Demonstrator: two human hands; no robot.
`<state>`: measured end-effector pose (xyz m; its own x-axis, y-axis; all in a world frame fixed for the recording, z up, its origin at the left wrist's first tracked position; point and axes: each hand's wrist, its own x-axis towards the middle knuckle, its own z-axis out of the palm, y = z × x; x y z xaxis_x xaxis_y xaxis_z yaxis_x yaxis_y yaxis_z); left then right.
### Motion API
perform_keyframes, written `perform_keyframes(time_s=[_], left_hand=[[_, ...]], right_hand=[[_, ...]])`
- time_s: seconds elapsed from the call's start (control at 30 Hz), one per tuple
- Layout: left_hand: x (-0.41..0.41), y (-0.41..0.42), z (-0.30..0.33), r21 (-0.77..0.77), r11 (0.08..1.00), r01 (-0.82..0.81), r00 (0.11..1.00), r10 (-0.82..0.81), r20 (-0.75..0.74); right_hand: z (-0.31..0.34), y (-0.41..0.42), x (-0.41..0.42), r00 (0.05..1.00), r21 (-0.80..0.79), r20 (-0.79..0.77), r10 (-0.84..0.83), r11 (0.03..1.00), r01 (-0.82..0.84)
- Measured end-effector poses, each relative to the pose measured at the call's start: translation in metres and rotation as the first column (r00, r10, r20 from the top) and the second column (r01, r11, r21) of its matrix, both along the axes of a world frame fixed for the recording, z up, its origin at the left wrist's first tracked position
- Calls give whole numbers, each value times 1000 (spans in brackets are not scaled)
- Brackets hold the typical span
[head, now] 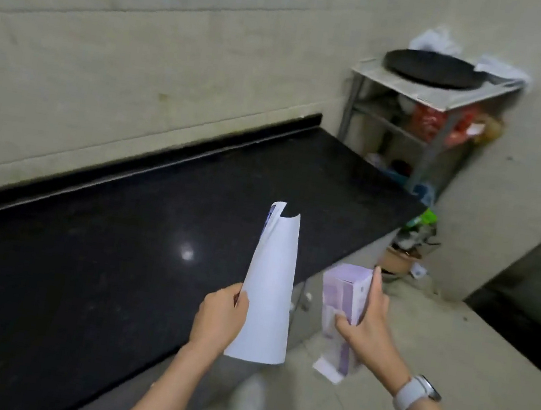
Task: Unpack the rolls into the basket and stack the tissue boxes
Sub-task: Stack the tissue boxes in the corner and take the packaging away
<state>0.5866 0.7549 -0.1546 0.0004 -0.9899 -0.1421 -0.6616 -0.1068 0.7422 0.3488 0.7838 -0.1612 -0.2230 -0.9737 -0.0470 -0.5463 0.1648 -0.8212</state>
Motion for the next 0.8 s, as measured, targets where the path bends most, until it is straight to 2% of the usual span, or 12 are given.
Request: perform_keyframes(time_s=[0.1,0.2,0.4,0.5,0.63,0.8], left_hand=[[-100,-26,-1,-14,975,220,974,-220,50],[-203,-48,-8,-47,917,395,915,-388,109],[-425,-78,-43,-4,732,681,720,-669,183],[-532,-72,-57,71,592,803,567,-794,219],[-656,-41,-74,195,323,926,277,-933,229],[-774,36,-110,325,-7,946,-64,-985,163]], right_hand=[[-4,27,-88,974,-15,15,-225,974,225],[-16,57,-173,900,-13,34,-434,900,435],[-43,99,-335,612,16,85,-786,615,788],[-51,123,-401,430,42,103,-897,436,899],[-63,174,-465,159,106,65,-985,165,981],[-96,255,-509,-163,164,-10,-987,-162,973]])
